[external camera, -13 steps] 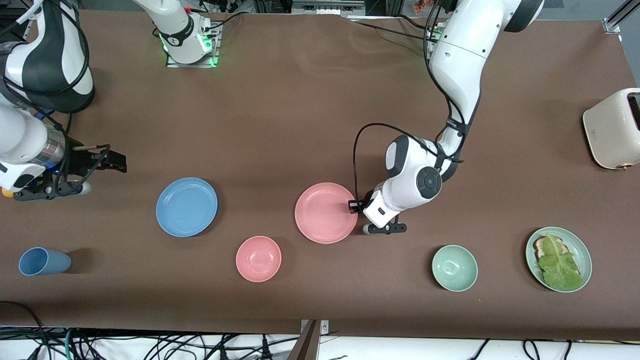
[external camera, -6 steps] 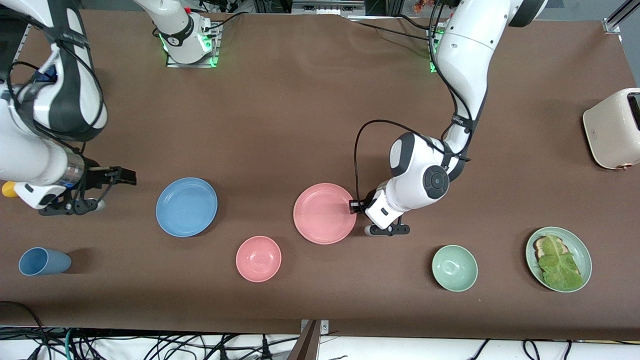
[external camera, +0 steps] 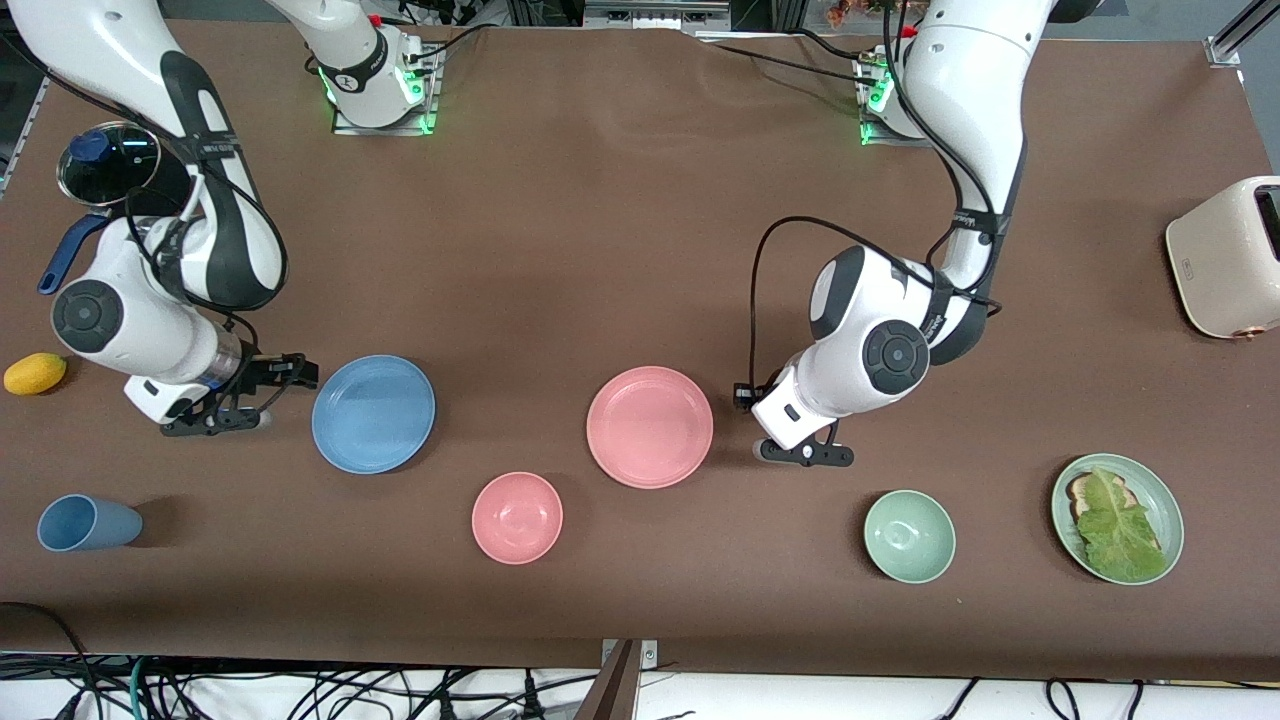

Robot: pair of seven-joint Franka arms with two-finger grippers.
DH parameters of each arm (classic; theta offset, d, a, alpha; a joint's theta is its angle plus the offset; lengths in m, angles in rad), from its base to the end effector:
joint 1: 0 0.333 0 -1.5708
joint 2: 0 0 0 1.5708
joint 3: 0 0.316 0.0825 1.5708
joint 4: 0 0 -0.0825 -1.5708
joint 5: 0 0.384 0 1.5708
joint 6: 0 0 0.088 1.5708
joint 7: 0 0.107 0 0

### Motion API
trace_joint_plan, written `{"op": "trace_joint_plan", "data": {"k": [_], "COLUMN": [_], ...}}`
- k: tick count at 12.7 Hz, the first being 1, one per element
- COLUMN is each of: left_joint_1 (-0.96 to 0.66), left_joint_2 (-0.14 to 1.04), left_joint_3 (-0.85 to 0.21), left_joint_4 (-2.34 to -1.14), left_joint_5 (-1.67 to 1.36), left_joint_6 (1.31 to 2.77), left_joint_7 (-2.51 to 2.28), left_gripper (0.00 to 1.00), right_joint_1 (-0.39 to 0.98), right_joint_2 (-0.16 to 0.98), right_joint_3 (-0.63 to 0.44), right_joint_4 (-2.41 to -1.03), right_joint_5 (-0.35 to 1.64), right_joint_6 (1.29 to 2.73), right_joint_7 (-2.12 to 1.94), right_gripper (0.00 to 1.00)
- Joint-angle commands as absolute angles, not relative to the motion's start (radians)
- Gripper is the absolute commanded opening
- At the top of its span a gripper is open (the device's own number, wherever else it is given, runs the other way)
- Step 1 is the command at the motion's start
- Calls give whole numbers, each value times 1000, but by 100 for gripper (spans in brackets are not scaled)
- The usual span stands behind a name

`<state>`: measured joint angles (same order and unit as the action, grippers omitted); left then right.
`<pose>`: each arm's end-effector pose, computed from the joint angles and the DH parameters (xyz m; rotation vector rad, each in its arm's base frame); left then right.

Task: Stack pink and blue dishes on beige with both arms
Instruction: 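Grasp the blue plate rim with the right gripper while the left gripper withdraws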

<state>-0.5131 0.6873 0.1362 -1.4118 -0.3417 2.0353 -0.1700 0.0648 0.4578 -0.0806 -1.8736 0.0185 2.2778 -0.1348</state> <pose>0.6551 -0.2998 0.2948 2.9442 -0.1071 -0.1634 0.6309 -0.0067 0.2643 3.1173 0.1778 -0.0836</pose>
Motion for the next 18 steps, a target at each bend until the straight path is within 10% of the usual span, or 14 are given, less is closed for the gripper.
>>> {"op": "trace_joint_plan", "data": {"k": [1, 6, 14, 17, 18], "left_joint_1": [-482, -375, -183, -135, -109], "left_joint_2": [666, 597, 575, 552, 546], "left_joint_3": [135, 144, 140, 137, 133], "left_joint_4": [-1364, -1364, -1359, -1361, -1361], "left_joint_5": [-229, -212, -184, -163, -164], "left_joint_6": [1932, 1801, 1681, 1648, 1647], "left_joint_7": [-157, 56, 163, 163, 163], "left_gripper": [38, 41, 51, 100, 100], "right_joint_1": [55, 57, 55, 58, 58], "right_joint_2": [506, 564, 583, 583, 583], "right_joint_3": [-77, -74, -71, -71, -71], "right_joint_4": [-1878, -1875, -1870, -1868, -1867], "right_joint_5": [37, 78, 106, 106, 106], "right_joint_6": [2357, 2416, 2416, 2415, 2414], "right_joint_7": [-144, -141, -141, -141, -141], "right_gripper": [98, 90, 38, 14, 6]}}
